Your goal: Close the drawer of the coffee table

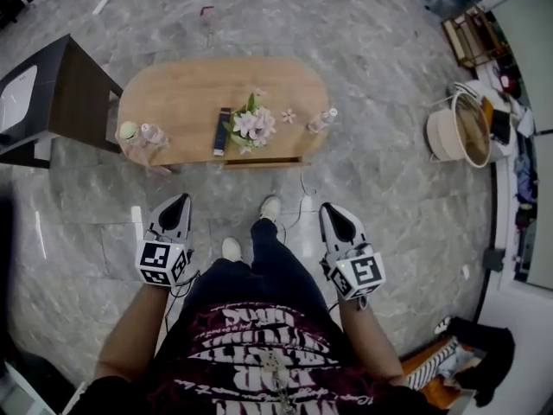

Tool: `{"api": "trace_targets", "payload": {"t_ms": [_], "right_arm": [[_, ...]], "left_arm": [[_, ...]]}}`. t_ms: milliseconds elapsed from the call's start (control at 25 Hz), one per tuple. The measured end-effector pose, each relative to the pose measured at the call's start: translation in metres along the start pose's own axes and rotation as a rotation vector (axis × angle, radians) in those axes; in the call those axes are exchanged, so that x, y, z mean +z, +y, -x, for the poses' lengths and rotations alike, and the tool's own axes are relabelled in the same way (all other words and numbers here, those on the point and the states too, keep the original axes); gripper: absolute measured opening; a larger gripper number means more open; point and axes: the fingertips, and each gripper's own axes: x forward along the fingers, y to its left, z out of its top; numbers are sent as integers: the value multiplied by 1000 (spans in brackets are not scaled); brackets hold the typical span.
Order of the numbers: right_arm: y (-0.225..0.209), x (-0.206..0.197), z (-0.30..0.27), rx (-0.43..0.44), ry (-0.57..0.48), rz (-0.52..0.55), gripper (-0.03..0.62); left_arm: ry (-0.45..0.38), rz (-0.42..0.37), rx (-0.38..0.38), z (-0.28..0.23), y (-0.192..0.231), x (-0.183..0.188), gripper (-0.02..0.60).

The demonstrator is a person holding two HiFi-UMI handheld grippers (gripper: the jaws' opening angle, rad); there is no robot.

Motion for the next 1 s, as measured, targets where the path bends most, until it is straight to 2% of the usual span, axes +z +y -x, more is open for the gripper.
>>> {"api": "trace_targets", "payload": {"t_ms": [280,520,560,640,720,840,1000], "right_arm": [[-87,-68,-65,13,146,4,35],[-160,-159,-135,138,327,93,38],[-171,-179,-150,158,358,113,47],[-190,-224,-176,202,436,155,178],[-204,-271,-200,242,517,222,207],[-220,-337,-224,300,634,385,221],[-240,-399,-239,336,756,603,239]], "left_arm": [[216,-139,-19,-100,0,-68,20],[376,-182,12,-182,10,-141,25],[400,-184,15,-196,13,-156,59],[458,-195,9,-223,19,-195,128],[534,-225,8,-246,29,-242,170],[632,-274,42,-269,50,-306,195],[690,-375,62,-290,66,-360,219]]}}
